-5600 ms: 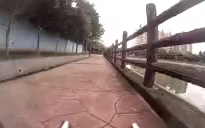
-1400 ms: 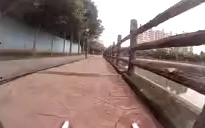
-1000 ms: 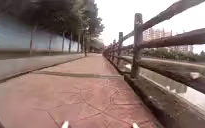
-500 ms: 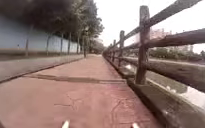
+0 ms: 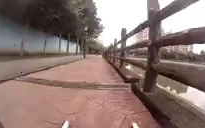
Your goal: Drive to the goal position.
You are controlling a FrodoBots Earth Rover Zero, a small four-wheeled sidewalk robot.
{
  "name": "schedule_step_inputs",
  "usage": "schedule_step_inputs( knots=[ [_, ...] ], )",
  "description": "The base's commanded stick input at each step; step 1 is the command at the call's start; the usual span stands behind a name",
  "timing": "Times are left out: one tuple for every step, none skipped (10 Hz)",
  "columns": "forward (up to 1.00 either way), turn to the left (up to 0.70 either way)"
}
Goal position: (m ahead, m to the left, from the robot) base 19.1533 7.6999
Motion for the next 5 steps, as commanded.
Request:
schedule_step_inputs(
  knots=[
    [0.7,0.0],
    [0.7,0.0],
    [0.7,0.0],
    [0.7,0.0],
    [0.7,0.0]
  ],
)
